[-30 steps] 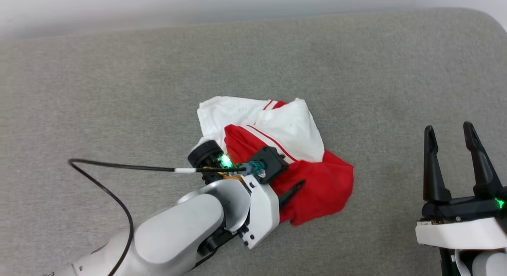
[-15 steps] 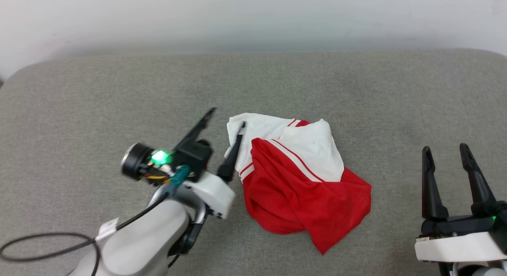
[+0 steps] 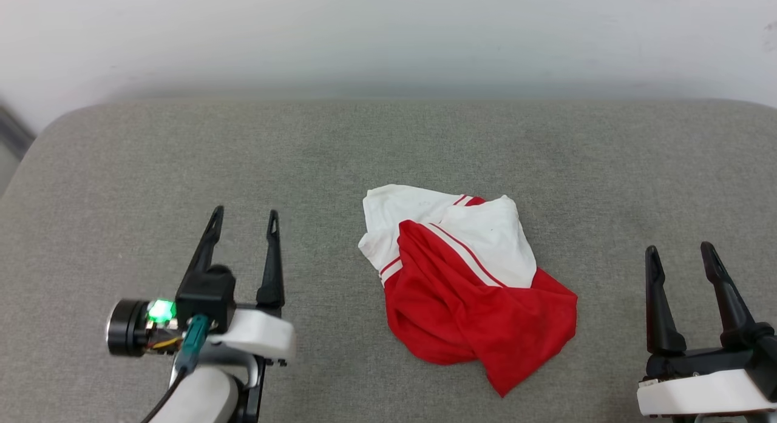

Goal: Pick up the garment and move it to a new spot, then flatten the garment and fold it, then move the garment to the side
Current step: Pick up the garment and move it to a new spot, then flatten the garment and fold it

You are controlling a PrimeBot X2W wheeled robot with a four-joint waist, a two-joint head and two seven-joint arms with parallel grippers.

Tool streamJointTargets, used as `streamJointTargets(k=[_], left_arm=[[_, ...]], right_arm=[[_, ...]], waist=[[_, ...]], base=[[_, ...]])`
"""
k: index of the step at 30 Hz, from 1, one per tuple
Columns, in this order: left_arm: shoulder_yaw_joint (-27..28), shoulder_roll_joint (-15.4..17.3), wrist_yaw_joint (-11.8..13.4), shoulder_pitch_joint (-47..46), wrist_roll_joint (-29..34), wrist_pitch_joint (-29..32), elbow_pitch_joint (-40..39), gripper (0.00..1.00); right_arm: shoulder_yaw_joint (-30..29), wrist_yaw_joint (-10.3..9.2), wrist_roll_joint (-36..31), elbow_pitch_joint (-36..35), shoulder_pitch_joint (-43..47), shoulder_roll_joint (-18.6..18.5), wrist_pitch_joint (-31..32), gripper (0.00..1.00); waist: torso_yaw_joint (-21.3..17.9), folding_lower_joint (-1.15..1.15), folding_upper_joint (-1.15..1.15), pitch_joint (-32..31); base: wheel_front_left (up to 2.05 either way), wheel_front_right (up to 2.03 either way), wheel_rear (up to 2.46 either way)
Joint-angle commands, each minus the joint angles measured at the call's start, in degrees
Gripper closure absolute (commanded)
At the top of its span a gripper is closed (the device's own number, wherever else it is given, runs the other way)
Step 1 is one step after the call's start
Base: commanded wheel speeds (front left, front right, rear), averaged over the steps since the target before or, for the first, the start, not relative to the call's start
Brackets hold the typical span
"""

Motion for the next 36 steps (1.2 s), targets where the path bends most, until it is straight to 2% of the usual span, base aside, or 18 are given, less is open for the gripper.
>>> streamJointTargets(k=[1, 8, 21, 28, 36], left_arm=[[0.6, -0.4, -0.2, 1.0, 0.7, -0.4, -0.4, 0.0], [8.9, -5.1, -4.3, 8.9, 7.0, -0.4, -2.7, 0.0], [19.2, -13.5, -14.2, 17.1, 14.3, -0.3, -1.5, 0.0], [22.9, -16.7, -17.8, 18.9, 17.2, -0.3, -0.4, 0.0], [26.2, -18.8, -20.6, 19.2, 19.7, -0.3, 0.2, 0.0]], right_arm=[[-0.1, -0.04, 0.2, 0.2, 0.8, 0.1, -0.1, 0.0], [-0.4, -0.04, 0.7, 1.3, 1.7, 0.1, -0.1, 0.0], [0.3, -0.03, 2.7, 3.2, 4.0, 0.1, -0.1, 0.0], [0.8, -0.04, 3.3, 3.6, 4.7, 0.1, -0.1, 0.0], [0.6, -0.04, 3.7, 3.5, 3.7, 0.1, -0.1, 0.0]], waist=[[0.0, 0.0, 0.0, -0.1], [-0.2, 0.0, 0.0, -0.8], [-0.4, 0.0, 0.0, -1.5], [-0.5, 0.0, 0.0, -1.4], [-0.4, 0.0, 0.0, -1.2]], base=[[0.0, 0.0, 0.0], [0.0, 0.0, 0.0], [0.0, 0.0, 0.0], [0.0, 0.0, 0.0], [0.0, 0.0, 0.0]])
